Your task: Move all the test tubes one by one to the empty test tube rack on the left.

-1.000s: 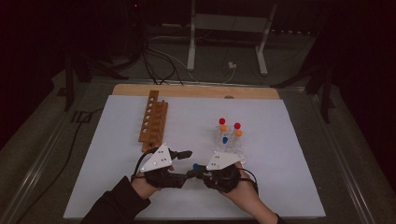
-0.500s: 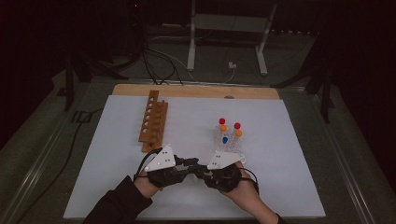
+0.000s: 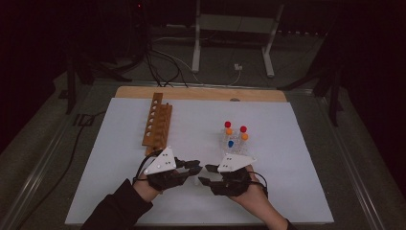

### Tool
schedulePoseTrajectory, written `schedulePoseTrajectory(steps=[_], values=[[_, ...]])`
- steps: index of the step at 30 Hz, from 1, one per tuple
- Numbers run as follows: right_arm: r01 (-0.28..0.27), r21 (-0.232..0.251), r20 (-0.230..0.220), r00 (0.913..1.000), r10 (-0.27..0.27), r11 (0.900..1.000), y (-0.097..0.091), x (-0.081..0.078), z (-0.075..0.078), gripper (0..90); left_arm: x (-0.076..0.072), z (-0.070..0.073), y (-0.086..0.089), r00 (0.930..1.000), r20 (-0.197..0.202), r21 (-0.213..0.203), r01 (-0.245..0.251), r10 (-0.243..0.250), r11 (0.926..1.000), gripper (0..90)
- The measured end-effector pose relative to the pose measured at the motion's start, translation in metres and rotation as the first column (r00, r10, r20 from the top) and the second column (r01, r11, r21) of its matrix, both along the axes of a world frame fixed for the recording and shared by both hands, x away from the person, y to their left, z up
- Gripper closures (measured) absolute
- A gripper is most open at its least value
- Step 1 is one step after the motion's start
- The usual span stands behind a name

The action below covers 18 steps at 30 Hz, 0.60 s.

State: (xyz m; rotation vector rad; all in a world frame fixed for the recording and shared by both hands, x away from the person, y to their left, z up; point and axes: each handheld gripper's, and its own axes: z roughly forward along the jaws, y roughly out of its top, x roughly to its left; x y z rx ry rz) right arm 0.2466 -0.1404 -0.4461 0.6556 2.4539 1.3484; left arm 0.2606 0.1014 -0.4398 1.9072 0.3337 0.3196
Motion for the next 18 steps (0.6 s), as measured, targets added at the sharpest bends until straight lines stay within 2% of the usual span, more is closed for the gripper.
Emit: schedulePoseTrajectory(steps=[5,9,12,13,18], values=[[0.027,0.078,0.031,0.9991,-0.029,0.9966,-0.015,-0.002,0.006,30.7,0.007,0.006,0.008,0.9996,0.001,0.003,-0.028,0.028,0.9996,77.9],[0.066,0.101,0.065,0.9952,-0.073,0.9927,-0.025,-0.003,0.009,17.6,0.014,0.012,0.015,0.9986,0.001,0.002,-0.053,0.053,0.9986,77.9],[0.083,0.117,0.068,0.9934,-0.092,0.9896,-0.030,-0.002,0.010,14.7,0.019,0.016,0.019,0.9978,0.003,0.004,-0.067,0.067,0.9978,77.9],[0.105,0.131,0.067,0.9912,-0.115,0.9859,-0.035,-0.001,0.010,8.6,0.020,0.017,0.020,0.9975,0.004,0.005,-0.071,0.071,0.9975,77.9],[0.127,0.153,0.050,0.9894,-0.136,0.9801,-0.044,0.001,0.010,0.0,0.029,0.022,0.025,0.9955,0.005,0.003,-0.094,0.094,0.9955,77.9]])
